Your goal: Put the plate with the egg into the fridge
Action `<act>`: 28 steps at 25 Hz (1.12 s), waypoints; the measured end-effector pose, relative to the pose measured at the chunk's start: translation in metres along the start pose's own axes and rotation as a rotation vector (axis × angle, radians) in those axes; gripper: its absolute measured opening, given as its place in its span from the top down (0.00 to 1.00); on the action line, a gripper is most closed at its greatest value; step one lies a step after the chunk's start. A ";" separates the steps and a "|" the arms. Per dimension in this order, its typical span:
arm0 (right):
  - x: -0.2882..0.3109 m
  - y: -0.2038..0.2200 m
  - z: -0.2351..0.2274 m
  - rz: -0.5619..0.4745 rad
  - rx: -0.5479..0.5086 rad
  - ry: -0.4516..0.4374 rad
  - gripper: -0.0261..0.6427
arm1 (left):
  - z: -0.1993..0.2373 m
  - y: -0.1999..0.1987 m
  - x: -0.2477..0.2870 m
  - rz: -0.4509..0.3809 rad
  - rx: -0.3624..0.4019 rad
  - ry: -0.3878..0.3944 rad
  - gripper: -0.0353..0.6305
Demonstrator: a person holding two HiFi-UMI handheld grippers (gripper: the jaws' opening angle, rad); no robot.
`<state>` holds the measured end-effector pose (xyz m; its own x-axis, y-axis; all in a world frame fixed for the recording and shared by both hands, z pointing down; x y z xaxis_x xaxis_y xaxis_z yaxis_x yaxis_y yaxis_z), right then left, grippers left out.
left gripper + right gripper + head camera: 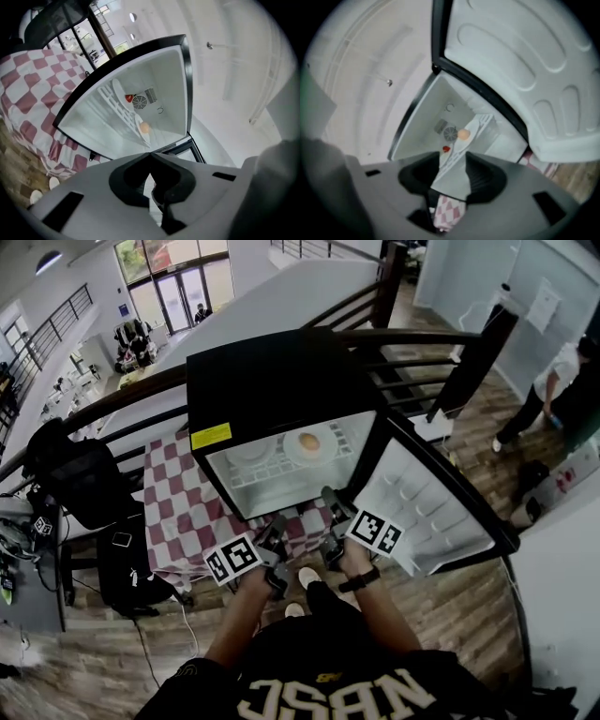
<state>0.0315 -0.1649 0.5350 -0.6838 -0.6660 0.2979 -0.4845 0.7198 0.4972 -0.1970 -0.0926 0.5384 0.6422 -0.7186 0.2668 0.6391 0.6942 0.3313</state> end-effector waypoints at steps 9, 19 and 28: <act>-0.081 0.022 0.071 -0.231 -0.564 0.150 0.86 | -0.057 0.004 -0.038 -0.137 0.622 -0.109 0.91; -0.119 0.032 0.102 -0.269 -0.878 0.171 0.91 | -0.109 0.034 -0.051 -0.331 1.039 -0.249 0.91; -0.148 0.027 0.082 -0.212 -0.911 0.174 0.93 | -0.122 0.082 -0.036 -0.310 1.043 -0.289 0.91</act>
<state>0.0748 -0.0310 0.4371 -0.5046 -0.8376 0.2092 0.0731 0.2001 0.9771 -0.1159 -0.0043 0.4453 0.3080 -0.9310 0.1961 0.0008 0.2064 0.9785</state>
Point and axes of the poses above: the fingertips, and each gripper's own axes: x forward along the fingers, z to its left, y out of its underside, the point moved 10 cm from there along -x, backward along the fingers, and after that the axes turned 10 degrees about z, right-handed, at the moved point
